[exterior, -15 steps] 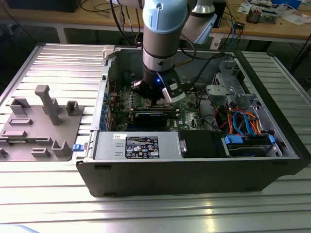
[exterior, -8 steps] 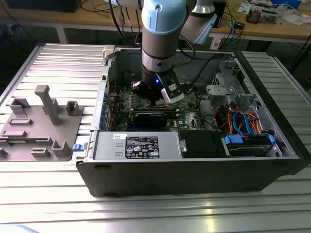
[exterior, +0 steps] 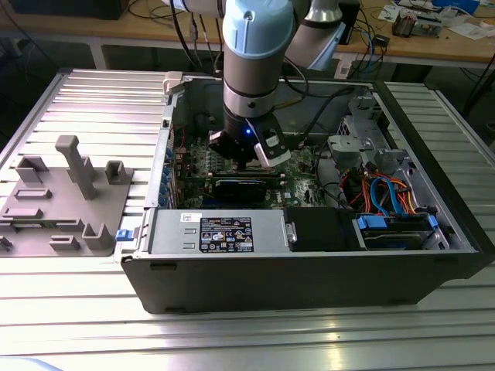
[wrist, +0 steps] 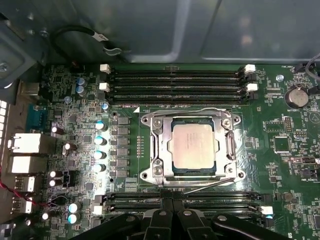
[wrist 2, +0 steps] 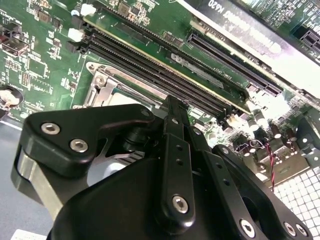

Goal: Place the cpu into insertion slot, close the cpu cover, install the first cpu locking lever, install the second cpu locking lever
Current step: 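Install the second cpu locking lever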

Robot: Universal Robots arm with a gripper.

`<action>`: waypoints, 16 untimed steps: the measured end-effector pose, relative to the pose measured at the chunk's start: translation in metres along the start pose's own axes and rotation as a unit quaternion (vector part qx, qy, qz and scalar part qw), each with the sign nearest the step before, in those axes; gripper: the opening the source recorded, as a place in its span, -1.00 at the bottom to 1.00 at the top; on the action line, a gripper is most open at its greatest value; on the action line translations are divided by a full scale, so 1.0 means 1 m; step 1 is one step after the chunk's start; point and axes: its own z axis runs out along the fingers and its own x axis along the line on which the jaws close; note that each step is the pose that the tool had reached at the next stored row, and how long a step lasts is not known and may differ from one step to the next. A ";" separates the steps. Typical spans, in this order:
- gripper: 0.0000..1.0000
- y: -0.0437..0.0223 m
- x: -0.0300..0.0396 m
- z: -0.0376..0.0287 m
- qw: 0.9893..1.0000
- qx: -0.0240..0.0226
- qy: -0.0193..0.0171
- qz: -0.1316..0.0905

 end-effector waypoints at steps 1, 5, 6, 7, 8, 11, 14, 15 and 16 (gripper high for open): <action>-0.79 -0.0006 0.0003 0.0004 1.000 -0.001 0.000 -0.001; -0.79 -0.0028 0.0026 0.0012 1.000 -0.005 0.001 -0.005; -0.79 -0.0032 0.0033 0.0013 1.000 -0.006 0.001 -0.006; -0.79 -0.0033 0.0047 0.0015 1.000 -0.007 0.002 -0.008; -0.79 -0.0033 0.0054 0.0017 1.000 -0.008 0.002 -0.009; -0.79 -0.0034 0.0059 0.0017 1.000 -0.008 0.002 -0.010; -0.79 -0.0034 0.0060 0.0018 1.000 -0.008 0.002 -0.010; -0.79 -0.0034 0.0060 0.0018 1.000 -0.008 0.002 -0.010; -0.79 -0.0034 0.0060 0.0018 1.000 -0.008 0.002 -0.010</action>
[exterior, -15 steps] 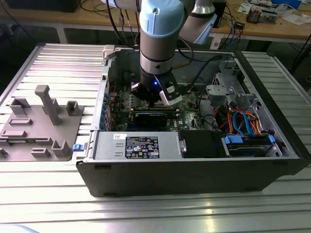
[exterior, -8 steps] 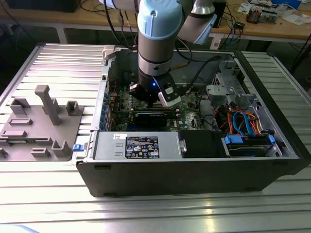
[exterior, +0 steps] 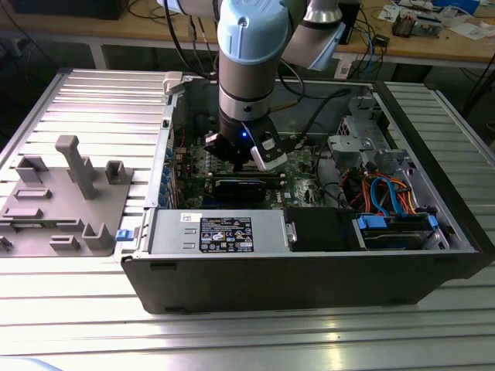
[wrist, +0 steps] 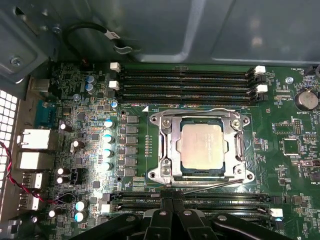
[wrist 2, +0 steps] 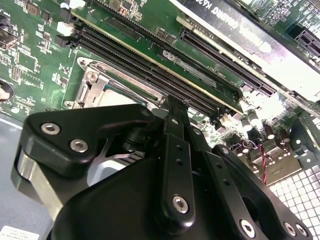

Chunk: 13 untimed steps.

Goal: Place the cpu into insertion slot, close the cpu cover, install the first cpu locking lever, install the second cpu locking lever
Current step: 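Install the second cpu locking lever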

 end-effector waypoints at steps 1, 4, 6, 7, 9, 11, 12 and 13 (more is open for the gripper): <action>-0.79 0.0000 0.0000 0.0000 1.000 0.000 0.000 0.000; -0.79 0.0000 0.0000 0.0000 1.000 0.000 0.000 0.000; -0.79 0.0000 0.0000 0.0000 1.000 0.000 0.000 0.000; -0.79 0.0000 0.0000 0.0000 1.000 0.000 0.000 0.000; -0.79 0.0000 0.0000 0.0000 1.000 0.000 0.000 0.000; -0.79 0.0000 0.0001 0.0001 1.000 0.000 0.000 0.000; -0.79 -0.0001 0.0002 0.0003 1.000 0.000 0.001 0.000; -0.79 -0.0002 0.0004 0.0011 1.000 0.000 0.001 0.000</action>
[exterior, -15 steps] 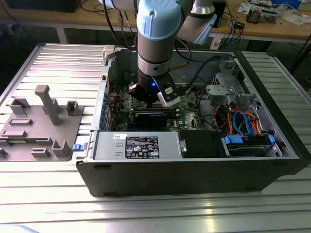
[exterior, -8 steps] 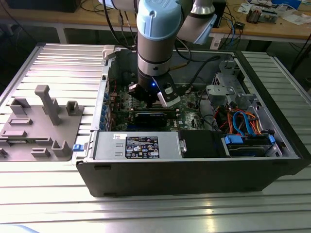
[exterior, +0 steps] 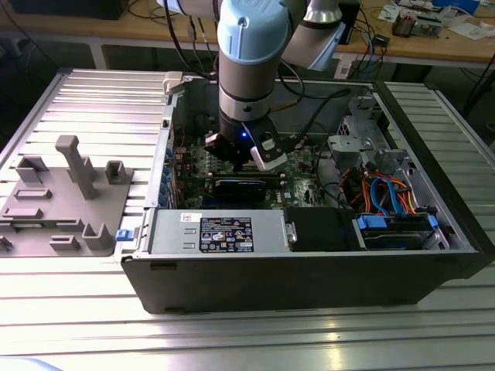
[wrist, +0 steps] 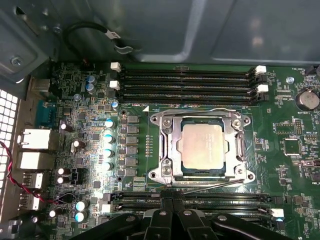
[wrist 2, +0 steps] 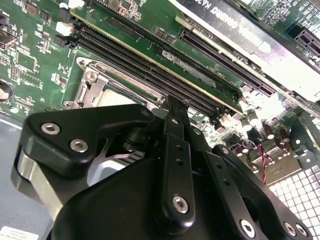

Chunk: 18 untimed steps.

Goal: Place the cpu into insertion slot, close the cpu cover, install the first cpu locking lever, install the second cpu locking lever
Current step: 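Install the second cpu locking lever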

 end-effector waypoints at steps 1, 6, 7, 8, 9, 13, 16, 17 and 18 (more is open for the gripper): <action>-0.79 -0.0002 0.0004 0.0009 1.000 0.000 0.000 0.000; -0.79 -0.0012 0.0039 0.0057 1.000 -0.001 0.001 0.000; -0.79 -0.0015 0.0040 0.0063 1.000 -0.001 0.001 0.000; -0.79 -0.0017 0.0042 0.0069 1.000 -0.002 0.001 0.000; -0.79 -0.0017 0.0045 0.0074 1.000 -0.003 0.001 0.000; -0.79 -0.0028 0.0048 0.0101 1.000 -0.012 0.000 0.000; -0.79 -0.0035 0.0052 0.0120 1.000 -0.017 0.000 0.000; -0.79 -0.0037 0.0054 0.0127 1.000 -0.019 0.000 0.000; -0.79 -0.0040 0.0055 0.0133 1.000 -0.021 0.000 0.000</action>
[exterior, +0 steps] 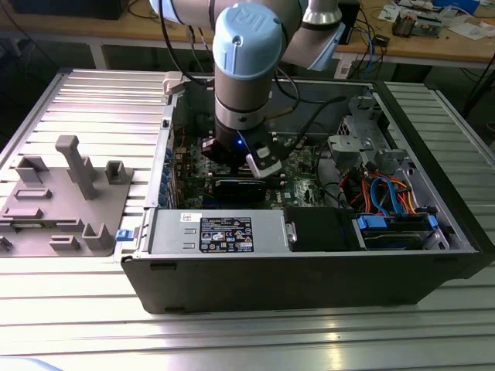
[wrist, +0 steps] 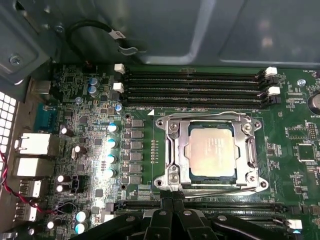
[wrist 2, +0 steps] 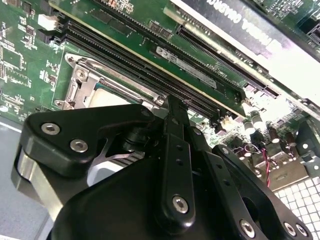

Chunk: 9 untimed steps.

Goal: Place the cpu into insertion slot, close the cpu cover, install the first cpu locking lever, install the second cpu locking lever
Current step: 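Install the second cpu locking lever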

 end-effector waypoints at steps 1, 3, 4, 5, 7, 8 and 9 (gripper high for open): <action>-0.79 -0.0004 0.0003 0.0013 1.000 -0.004 0.000 0.000; -0.79 -0.0011 0.0011 0.0033 1.000 -0.010 0.000 0.000; -0.79 -0.0012 0.0013 0.0037 1.000 -0.012 0.000 0.000; -0.79 -0.0013 0.0016 0.0042 1.000 -0.013 0.000 0.000; -0.79 -0.0017 0.0023 0.0058 1.000 -0.016 0.000 0.000; -0.79 -0.0021 0.0028 0.0074 1.000 -0.018 0.000 0.000; -0.79 -0.0025 0.0032 0.0084 1.000 -0.018 0.000 0.000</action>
